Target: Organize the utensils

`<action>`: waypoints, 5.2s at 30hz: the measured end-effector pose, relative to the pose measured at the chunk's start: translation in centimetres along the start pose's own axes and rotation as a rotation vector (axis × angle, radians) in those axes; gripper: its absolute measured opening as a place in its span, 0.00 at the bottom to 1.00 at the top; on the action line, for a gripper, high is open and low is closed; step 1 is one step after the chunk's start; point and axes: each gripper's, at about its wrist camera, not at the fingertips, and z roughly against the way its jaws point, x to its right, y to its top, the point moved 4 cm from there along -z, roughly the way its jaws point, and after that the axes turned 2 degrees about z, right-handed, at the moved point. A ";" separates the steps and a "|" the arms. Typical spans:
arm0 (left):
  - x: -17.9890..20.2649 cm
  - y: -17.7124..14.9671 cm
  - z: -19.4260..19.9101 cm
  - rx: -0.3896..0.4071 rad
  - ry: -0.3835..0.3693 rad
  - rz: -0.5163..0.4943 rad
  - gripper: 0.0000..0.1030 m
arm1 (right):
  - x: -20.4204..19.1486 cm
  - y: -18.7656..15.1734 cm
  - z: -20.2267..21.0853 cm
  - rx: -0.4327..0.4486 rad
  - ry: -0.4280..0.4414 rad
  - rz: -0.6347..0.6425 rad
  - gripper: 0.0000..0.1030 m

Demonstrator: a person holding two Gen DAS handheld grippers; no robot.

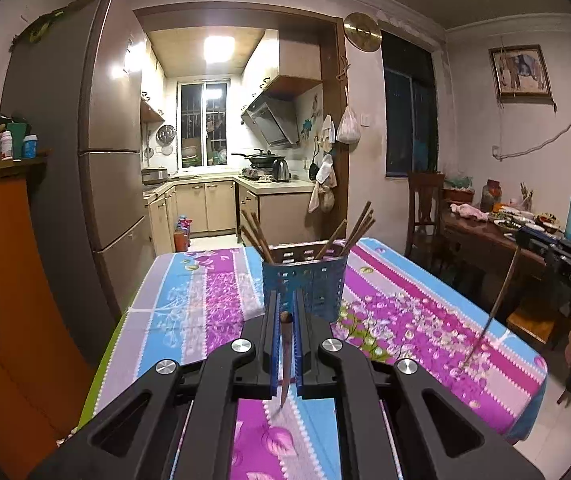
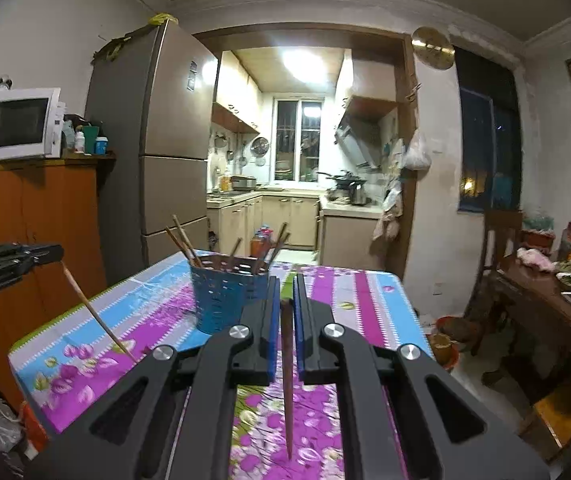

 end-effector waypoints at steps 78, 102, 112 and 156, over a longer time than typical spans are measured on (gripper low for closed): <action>-0.4 11.7 -24.2 0.136 0.017 0.109 0.07 | 0.8 9.1 -26.1 0.094 0.030 -0.290 0.05; 0.2 12.0 2.1 0.499 0.284 -0.035 0.96 | 3.7 10.0 0.0 0.371 -0.216 -0.113 0.95; 2.5 -3.9 1.6 0.073 0.398 -0.006 0.96 | 0.1 -3.8 3.1 0.084 -0.304 -0.094 0.95; 4.5 -8.0 -0.2 -0.032 0.303 0.035 0.96 | -2.0 -7.3 3.5 -0.016 -0.304 -0.085 0.95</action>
